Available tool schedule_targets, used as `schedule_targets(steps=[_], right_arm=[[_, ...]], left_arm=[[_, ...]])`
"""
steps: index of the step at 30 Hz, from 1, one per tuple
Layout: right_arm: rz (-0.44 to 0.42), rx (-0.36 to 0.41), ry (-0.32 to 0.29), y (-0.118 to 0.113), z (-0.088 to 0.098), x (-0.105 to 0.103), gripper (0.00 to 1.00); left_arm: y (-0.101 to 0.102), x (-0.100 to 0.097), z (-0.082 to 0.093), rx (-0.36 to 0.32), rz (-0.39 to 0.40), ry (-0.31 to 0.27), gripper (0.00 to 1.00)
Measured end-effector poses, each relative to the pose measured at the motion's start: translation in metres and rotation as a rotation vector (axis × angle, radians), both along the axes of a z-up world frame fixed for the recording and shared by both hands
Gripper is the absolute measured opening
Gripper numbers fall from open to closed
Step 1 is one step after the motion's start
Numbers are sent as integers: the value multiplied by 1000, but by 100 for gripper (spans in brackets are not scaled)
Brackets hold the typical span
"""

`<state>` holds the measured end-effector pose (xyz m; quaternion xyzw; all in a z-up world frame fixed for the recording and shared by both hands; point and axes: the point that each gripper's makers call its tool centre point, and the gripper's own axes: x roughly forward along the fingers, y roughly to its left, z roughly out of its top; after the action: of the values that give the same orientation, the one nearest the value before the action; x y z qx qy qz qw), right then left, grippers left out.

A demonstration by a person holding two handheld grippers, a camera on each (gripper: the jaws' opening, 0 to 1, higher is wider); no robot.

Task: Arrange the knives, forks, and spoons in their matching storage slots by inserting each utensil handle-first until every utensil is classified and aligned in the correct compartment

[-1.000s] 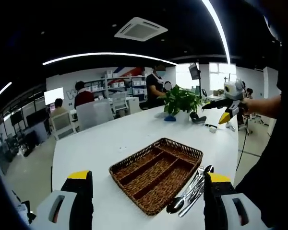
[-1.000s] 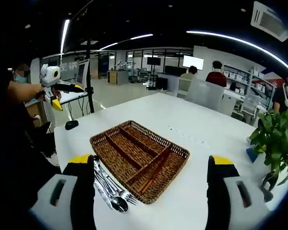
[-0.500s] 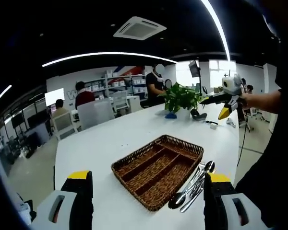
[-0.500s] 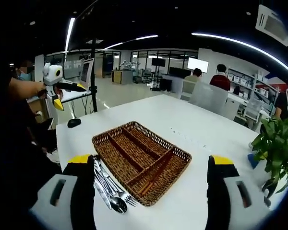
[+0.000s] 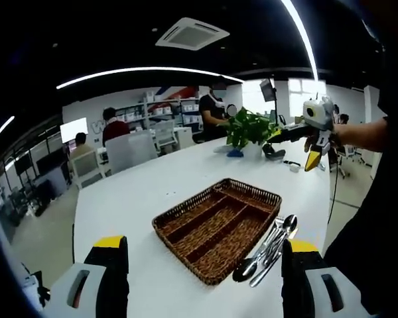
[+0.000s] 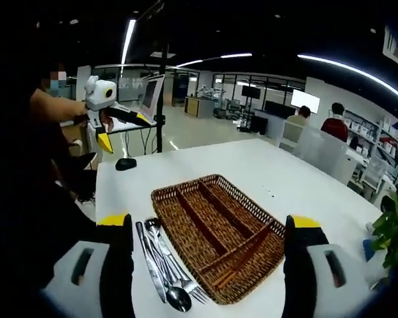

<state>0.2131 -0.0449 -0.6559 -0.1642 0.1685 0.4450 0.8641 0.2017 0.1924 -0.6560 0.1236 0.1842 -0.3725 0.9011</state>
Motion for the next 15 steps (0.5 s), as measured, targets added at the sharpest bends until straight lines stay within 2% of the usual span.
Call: schedule_targets(steps=[7, 10, 15], right_arm=[[100, -30, 34, 39, -28, -7, 82], [117, -49, 52, 48, -40, -7, 82], [151, -61, 79, 63, -57, -9, 74]], left_arm=[[9, -2, -6, 0, 9, 12, 100], [13, -3, -6, 2, 10, 16, 100], [21, -1, -3, 3, 24, 9, 100]])
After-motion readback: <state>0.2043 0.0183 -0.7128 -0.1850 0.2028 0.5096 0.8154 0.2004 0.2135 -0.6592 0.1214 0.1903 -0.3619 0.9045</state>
